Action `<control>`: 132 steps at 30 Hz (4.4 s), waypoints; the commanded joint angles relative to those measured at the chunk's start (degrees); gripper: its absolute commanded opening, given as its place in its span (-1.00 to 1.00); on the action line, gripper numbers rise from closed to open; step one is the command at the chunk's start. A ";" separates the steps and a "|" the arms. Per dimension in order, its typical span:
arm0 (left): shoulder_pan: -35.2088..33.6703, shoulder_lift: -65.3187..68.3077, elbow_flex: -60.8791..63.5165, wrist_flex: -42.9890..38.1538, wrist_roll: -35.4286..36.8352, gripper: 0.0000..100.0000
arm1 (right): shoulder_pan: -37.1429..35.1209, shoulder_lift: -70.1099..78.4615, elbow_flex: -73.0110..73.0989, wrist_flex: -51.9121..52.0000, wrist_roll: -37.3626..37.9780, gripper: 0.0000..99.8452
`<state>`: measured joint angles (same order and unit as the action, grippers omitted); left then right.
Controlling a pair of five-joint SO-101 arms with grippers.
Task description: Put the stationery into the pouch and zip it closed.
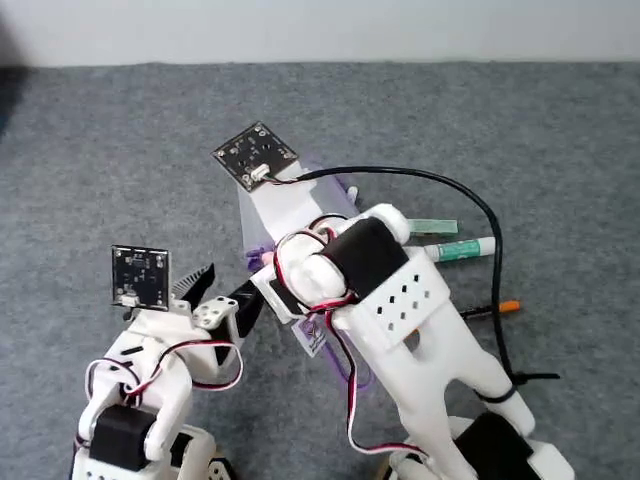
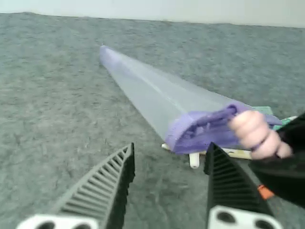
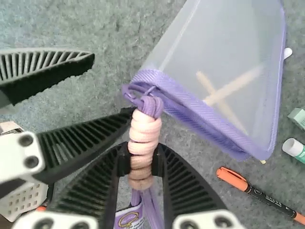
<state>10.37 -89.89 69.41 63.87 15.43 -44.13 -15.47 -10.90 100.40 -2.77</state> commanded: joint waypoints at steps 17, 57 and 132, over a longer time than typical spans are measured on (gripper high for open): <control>-0.79 -0.62 6.02 -7.74 0.62 -0.52 | -3.74 -4.09 -0.18 2.15 3.96 -0.98; -0.70 -0.62 9.01 -12.66 -2.99 -0.82 | -4.00 -9.71 12.75 1.54 7.56 -0.98; 9.05 -0.62 -14.64 18.20 -8.35 -0.81 | 1.36 -23.60 20.48 -9.54 14.51 -0.98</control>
<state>19.96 -90.07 60.00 81.36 7.69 -43.52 -38.24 10.02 91.96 11.12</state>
